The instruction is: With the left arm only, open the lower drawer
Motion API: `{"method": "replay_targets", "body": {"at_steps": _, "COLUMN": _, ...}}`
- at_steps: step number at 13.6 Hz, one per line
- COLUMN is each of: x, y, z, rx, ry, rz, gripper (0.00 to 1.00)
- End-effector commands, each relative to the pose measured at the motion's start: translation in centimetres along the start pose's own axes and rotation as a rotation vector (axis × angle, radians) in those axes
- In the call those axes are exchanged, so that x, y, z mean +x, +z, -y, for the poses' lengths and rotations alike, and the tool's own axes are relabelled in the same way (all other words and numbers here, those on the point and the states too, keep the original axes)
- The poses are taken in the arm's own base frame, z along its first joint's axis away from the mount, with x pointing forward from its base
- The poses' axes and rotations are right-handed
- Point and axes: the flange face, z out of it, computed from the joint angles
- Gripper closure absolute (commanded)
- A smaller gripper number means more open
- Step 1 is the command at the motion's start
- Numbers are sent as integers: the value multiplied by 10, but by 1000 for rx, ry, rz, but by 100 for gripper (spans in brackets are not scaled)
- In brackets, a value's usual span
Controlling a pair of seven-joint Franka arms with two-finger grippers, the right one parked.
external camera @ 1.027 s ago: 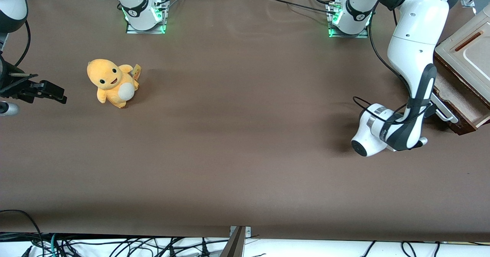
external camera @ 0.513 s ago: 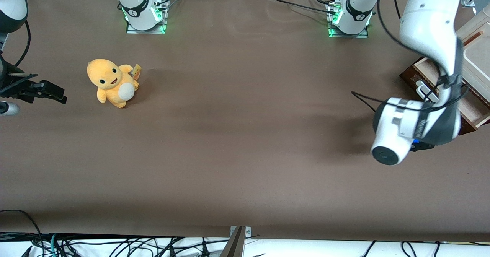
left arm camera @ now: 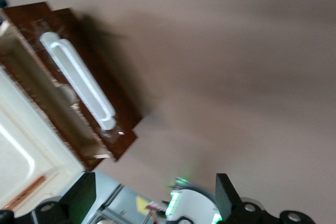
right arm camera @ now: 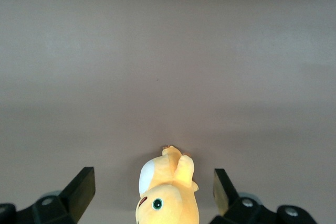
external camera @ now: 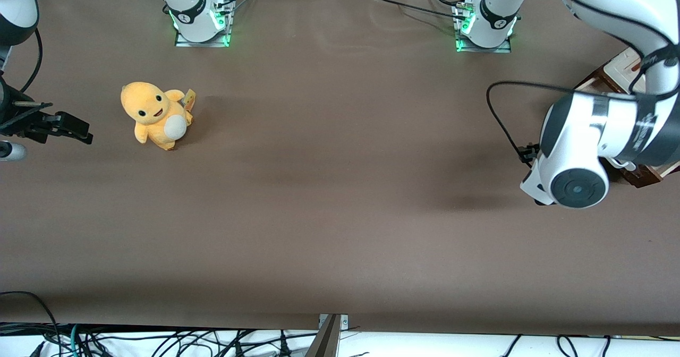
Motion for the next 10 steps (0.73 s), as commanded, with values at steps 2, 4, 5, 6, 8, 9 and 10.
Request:
{"method": "replay_targets", "body": {"at_steps": 2, "x": -34, "y": -43, "z": 24, "rx": -196, "ry": 181, "rz": -45, "gripper": 0}}
{"method": "replay_targets", "body": {"at_steps": 4, "x": -70, "y": -82, "z": 45, "rx": -267, "ry": 217, "rz": -184, "gripper": 0}}
{"method": "replay_targets", "body": {"at_steps": 5, "x": -89, "y": -91, "z": 50, "rx": -301, "ry": 223, "rz": -225, "gripper": 0}}
{"method": "replay_targets", "body": {"at_steps": 6, "x": -102, "y": -92, "z": 55, "rx": -339, "ry": 218, "rz": -271, "gripper": 0}}
{"method": "replay_targets", "body": {"at_steps": 8, "x": -111, "y": -78, "z": 54, "rx": -452, "ry": 202, "rz": -358, "gripper": 0}}
{"method": "replay_targets", "body": {"at_steps": 9, "x": -116, "y": -67, "z": 54, "rx": -514, "ry": 185, "rz": -384, "gripper": 0}}
{"method": "replay_targets", "body": {"at_steps": 10, "x": -120, "y": -59, "z": 60, "rx": -524, "ry": 168, "rz": -394, "gripper": 0}}
